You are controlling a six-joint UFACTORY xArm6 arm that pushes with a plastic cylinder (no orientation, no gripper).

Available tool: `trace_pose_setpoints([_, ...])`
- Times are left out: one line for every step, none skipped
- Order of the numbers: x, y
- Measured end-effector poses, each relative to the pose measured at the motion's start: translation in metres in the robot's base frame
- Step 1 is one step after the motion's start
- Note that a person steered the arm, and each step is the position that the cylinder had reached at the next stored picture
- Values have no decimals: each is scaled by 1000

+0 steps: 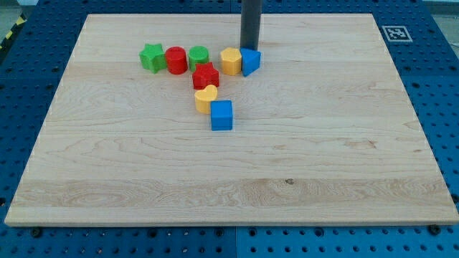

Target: Push the green star into the group of blocks

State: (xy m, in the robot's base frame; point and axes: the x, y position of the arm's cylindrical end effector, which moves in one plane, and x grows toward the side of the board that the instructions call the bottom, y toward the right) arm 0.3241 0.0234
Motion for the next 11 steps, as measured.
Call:
trace_pose_setpoints([42,-3])
trace_pose_setpoints([61,-3])
trace_pose_setpoints([21,-4])
trace_pose_setpoints([-22,-18])
trace_pose_setpoints([-35,-64])
trace_pose_setpoints([-35,-136])
trace_pose_setpoints([-29,-213])
trace_pose_setpoints([-13,-275])
trace_pose_setpoints([6,-273])
trace_pose_setpoints([6,-230])
trace_pose_setpoints([6,-177])
